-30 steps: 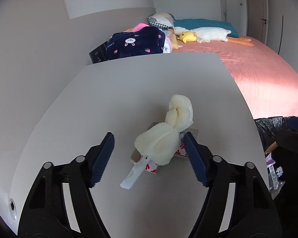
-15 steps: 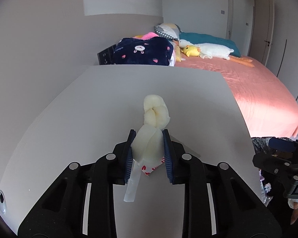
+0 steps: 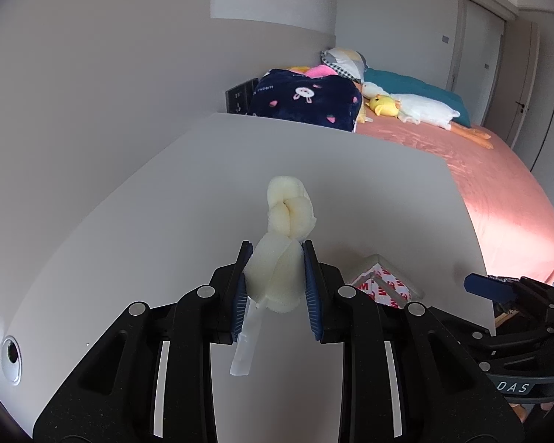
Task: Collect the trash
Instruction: 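Grasp the white plush toy with the left tool while the right tool approaches the heart-print box, then grasp the grey heart-print box with the right tool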
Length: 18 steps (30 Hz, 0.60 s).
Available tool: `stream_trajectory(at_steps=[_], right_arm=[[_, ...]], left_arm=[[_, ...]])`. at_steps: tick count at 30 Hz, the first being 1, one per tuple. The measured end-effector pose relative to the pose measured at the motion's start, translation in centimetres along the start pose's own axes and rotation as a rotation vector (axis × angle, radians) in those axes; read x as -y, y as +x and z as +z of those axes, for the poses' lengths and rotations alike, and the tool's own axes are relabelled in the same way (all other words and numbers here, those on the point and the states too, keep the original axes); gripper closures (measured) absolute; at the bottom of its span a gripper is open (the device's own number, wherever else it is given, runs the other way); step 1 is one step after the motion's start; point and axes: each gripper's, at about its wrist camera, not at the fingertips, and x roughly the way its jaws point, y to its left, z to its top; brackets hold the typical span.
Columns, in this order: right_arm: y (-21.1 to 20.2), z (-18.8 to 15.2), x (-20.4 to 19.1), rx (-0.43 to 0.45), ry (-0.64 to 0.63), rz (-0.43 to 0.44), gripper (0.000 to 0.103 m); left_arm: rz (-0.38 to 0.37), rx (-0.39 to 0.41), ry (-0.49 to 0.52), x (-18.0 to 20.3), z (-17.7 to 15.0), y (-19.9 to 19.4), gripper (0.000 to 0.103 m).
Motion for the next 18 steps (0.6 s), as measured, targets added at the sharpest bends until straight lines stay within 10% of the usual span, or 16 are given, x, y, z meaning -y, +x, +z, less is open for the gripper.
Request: stream_trajectory(at_steps=[9, 18], right_arm=[[1.9, 1.5, -2.0, -0.016, -0.029, 0.020, 0.031], [2.8, 1.7, -2.1, -0.034, -0.042, 0.022, 0.083]], left_arm=[[-0.020, -0.044, -0.103, -2.9, -0.7, 0.6, 0.076], [-0.029, -0.052, -0.100, -2.9, -0.8, 0.8, 0.076]])
